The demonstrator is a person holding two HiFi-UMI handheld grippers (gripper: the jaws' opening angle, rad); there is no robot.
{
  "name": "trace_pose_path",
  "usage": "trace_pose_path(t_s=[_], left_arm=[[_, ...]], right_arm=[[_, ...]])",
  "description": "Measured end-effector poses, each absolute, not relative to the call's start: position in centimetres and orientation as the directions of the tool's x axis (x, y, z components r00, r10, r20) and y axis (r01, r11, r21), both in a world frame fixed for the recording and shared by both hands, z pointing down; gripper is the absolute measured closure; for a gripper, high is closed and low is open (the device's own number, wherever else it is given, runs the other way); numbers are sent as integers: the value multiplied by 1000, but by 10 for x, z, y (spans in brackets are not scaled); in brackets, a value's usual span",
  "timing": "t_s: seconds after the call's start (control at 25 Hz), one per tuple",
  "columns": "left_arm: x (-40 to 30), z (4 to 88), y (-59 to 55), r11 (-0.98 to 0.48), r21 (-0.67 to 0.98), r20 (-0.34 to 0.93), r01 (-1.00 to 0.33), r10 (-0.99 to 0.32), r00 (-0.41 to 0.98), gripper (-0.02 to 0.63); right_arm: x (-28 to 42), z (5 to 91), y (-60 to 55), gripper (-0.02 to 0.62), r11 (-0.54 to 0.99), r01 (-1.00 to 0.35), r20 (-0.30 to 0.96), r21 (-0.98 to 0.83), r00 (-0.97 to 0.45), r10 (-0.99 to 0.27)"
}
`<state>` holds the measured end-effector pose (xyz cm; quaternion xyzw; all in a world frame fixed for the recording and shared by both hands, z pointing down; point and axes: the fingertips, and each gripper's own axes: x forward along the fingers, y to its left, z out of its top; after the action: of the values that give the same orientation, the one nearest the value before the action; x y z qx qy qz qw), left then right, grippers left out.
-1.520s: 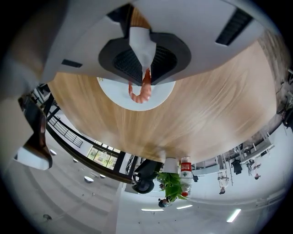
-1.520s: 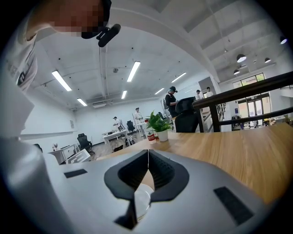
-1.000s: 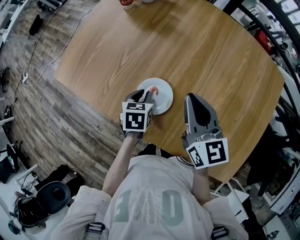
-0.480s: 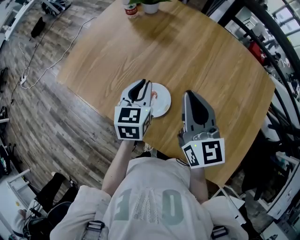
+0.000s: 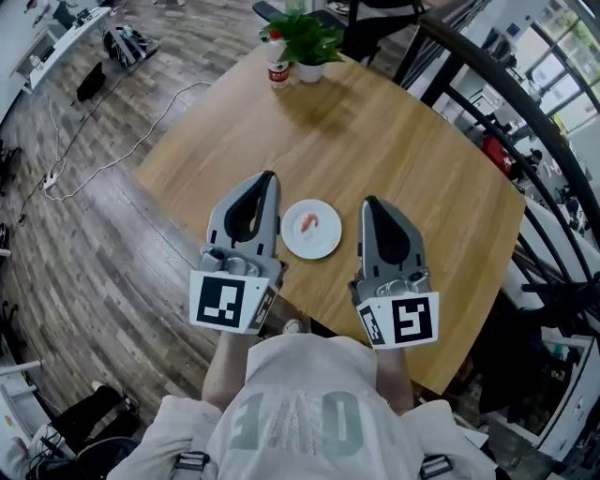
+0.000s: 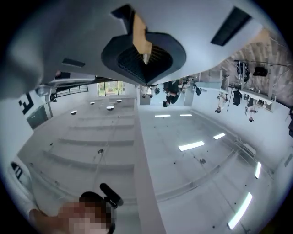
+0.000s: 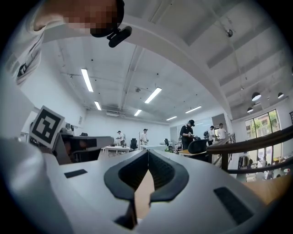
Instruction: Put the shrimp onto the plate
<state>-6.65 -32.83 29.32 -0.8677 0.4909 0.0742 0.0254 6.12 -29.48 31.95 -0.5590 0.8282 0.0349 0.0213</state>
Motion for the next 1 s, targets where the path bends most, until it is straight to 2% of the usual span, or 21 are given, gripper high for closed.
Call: trace_pose_path(t_s=[0.16,0.28,0.52,0.76,1.0], left_arm=[[-83,252,-301,-533,33,-272,-846,-819,505,597],[-86,238,-284,-541,13,-309,-841,-802,511,597],[-65,239,-261,-693,-35,-312,-720,-677,667,597],[-61,234,-248,-713,-84,-326,-696,-641,695,597],[-65,231,-243,-725,-64,-326,-686,-635,701,597]], right_arm=[[42,299,-276,577,366,-916,-108,165,-386,-916],[31,286,-263,577,355,-911,-134,209,-386,-913],[16,282,-254,577,370,-900,-151,231,-409,-900],[9,283,-243,575,376,-902,-147,213,-410,-900],[4,276,-236,575,385,-900,-152,206,-418,-896]])
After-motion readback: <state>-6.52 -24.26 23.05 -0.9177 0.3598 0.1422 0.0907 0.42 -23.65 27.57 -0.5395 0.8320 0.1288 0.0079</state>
